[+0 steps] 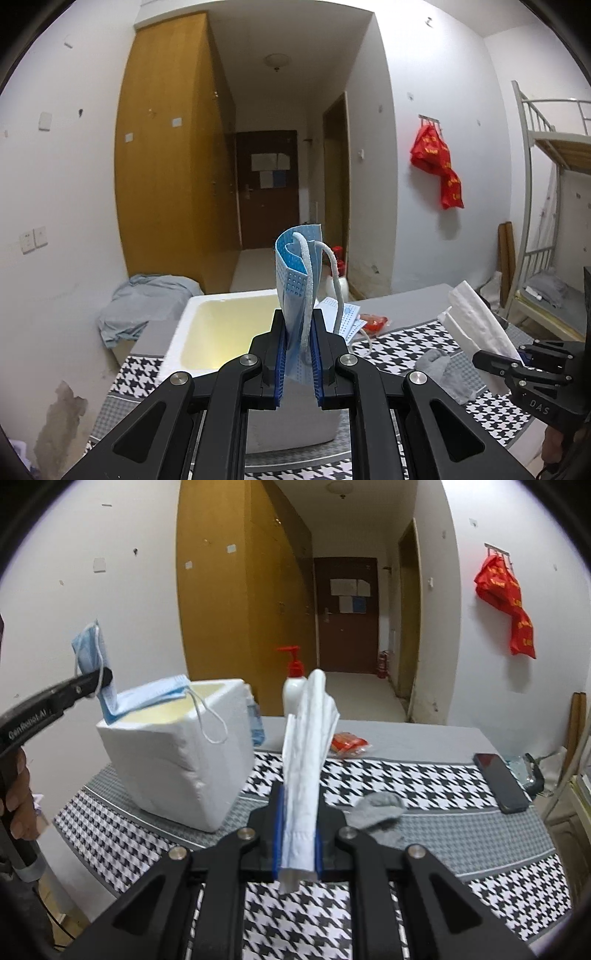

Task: Organize soft objects
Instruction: 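Carry the mask and tissue over the white foam box with both tools, then open the left tool to drop the blue mask into the box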

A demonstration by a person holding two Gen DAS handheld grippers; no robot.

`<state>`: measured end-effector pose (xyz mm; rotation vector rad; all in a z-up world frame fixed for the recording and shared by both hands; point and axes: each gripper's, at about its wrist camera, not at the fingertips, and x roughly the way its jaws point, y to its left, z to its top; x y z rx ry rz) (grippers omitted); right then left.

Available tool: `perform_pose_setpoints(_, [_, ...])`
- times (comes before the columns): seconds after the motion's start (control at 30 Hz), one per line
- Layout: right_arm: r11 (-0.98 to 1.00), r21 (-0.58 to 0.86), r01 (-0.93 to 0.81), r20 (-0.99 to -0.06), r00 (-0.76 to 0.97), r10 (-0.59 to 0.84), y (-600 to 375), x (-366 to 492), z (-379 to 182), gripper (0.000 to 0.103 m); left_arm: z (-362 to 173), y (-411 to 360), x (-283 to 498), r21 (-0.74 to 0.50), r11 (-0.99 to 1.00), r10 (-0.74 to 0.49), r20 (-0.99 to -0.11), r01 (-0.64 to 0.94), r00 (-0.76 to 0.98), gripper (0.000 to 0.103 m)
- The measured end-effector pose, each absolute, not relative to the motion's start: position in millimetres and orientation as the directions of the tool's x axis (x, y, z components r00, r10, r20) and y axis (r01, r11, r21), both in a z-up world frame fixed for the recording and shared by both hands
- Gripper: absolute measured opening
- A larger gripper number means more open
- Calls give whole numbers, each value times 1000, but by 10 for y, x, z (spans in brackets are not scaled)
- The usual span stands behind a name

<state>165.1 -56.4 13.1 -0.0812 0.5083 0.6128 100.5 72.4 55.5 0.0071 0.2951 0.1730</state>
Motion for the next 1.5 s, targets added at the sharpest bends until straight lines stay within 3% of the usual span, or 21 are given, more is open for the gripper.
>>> perform_pose_setpoints(0.93, [686, 38, -726, -433, 607, 666, 295, 1610, 378, 17, 752, 1210, 881, 27, 962, 270, -235, -272, 934, 13])
perform_pose_setpoints(1.5, [681, 36, -732, -448, 597, 665, 587, 1757, 485, 17, 695, 1457, 1200, 5, 966, 250, -288, -259, 925, 13])
